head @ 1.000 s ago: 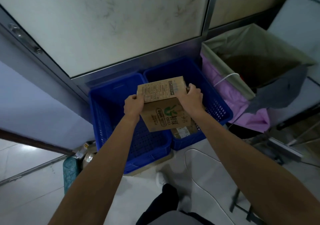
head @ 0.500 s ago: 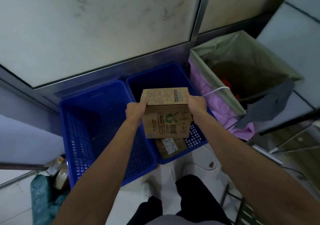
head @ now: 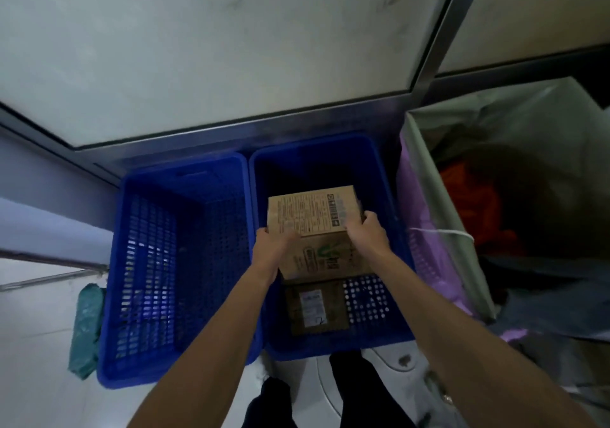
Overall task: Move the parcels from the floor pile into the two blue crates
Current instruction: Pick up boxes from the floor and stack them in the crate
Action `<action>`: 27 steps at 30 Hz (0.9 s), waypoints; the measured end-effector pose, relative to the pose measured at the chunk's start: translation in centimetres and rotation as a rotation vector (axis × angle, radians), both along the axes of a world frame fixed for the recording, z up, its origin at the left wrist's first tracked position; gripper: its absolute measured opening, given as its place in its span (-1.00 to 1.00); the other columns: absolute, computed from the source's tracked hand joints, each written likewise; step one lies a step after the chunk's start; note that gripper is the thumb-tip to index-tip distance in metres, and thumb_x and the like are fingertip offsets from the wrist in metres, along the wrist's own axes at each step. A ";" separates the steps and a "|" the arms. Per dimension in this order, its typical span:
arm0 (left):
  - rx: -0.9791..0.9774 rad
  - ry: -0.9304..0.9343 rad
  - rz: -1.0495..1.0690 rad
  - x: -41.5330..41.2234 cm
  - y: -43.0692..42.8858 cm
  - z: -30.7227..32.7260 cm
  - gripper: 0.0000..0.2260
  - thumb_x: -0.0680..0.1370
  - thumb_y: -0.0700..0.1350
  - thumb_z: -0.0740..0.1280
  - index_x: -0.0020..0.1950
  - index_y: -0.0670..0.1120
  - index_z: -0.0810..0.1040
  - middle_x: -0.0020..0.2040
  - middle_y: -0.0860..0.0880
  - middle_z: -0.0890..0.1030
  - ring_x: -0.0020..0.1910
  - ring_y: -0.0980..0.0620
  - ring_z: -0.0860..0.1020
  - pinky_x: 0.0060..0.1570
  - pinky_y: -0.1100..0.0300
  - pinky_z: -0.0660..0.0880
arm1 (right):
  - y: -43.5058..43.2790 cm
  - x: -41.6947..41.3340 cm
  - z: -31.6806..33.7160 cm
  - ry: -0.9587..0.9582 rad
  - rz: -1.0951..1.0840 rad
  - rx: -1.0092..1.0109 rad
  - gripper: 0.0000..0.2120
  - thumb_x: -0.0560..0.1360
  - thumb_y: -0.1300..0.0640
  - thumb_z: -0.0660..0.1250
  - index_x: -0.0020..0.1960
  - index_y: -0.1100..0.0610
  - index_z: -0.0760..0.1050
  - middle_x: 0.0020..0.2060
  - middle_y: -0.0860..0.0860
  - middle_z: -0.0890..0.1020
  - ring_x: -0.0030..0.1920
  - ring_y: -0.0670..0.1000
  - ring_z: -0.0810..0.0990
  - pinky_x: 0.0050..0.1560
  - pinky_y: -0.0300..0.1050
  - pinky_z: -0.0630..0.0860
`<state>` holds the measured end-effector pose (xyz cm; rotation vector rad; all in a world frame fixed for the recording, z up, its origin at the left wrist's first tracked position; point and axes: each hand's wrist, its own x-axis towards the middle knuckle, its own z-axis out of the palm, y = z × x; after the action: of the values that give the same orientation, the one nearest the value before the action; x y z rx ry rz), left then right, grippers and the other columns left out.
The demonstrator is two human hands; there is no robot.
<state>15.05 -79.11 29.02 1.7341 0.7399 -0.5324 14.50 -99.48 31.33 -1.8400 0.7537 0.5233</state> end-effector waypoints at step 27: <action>-0.276 0.053 0.342 13.2 -0.6 -16.1 -0.16 0.45 -0.23 0.41 0.62 0.11 0.05 0.35 -0.12 0.41 0.04 -0.11 0.62 0.02 -0.09 0.65 | 3.0 18.1 -9.8 -0.508 0.733 -0.520 -0.37 0.54 -0.11 0.23 0.57 -0.14 0.14 0.35 0.08 0.33 0.37 0.14 0.28 0.39 0.12 0.31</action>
<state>28.23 -79.76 12.90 1.3088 0.9318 -0.4227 32.56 -96.53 21.52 -2.5958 -0.1812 0.2885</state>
